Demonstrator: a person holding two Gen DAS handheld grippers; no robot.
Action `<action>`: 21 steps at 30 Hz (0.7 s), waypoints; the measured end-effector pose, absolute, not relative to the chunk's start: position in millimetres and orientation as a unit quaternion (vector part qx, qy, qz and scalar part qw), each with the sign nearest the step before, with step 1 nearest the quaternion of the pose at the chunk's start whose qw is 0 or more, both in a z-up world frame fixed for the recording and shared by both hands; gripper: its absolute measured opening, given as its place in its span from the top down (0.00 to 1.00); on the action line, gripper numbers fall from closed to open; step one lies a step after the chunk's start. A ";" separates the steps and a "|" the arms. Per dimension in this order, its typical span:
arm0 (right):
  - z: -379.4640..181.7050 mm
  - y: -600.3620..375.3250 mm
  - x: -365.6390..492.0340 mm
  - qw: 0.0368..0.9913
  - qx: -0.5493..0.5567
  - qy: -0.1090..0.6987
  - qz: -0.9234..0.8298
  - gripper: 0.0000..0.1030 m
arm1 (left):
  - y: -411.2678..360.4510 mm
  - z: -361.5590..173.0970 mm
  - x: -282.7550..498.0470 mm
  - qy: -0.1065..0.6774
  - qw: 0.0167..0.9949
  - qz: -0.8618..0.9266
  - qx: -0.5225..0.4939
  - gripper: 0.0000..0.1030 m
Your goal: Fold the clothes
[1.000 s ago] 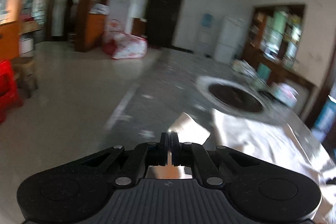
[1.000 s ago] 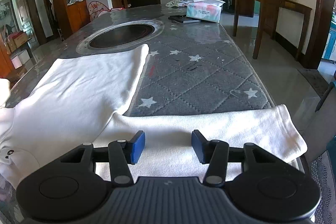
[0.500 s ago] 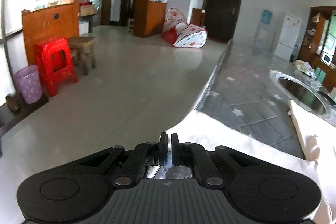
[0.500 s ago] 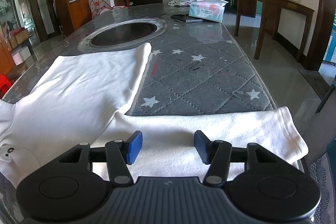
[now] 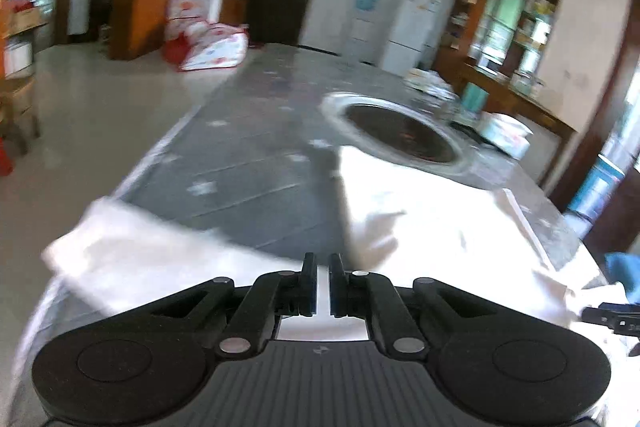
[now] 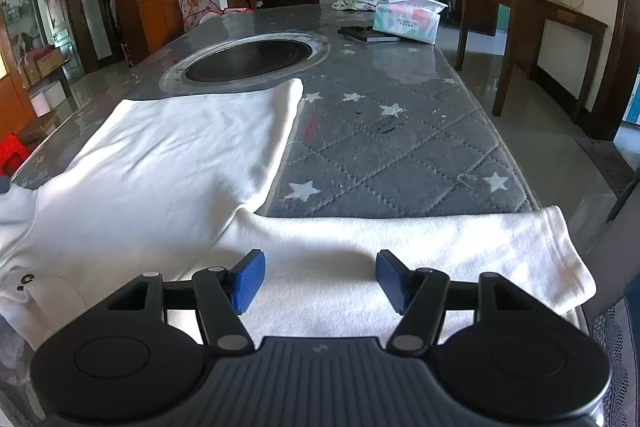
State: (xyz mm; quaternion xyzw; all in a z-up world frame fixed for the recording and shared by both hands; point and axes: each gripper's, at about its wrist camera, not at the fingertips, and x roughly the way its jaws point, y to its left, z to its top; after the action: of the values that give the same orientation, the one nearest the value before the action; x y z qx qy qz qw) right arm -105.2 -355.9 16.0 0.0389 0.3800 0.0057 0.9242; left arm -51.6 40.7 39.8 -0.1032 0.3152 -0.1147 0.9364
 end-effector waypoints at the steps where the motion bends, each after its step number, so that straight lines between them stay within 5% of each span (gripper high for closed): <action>1: 16.3 -356.0 -105.3 0.925 0.040 0.379 0.005 0.39 | 33.3 40.0 -44.9 0.317 0.934 -0.125 -0.106 0.95; 21: 16.3 -363.1 -108.7 0.926 0.043 0.376 0.001 0.35 | -8.6 22.3 -5.3 0.331 0.939 -0.093 -0.005 0.95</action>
State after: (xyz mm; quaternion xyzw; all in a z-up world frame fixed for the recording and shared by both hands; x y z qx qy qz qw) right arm -108.7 -363.1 16.3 0.0429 0.3758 0.0008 0.9257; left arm -5.3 -8.6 22.3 -0.0050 0.3314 -0.0930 0.9389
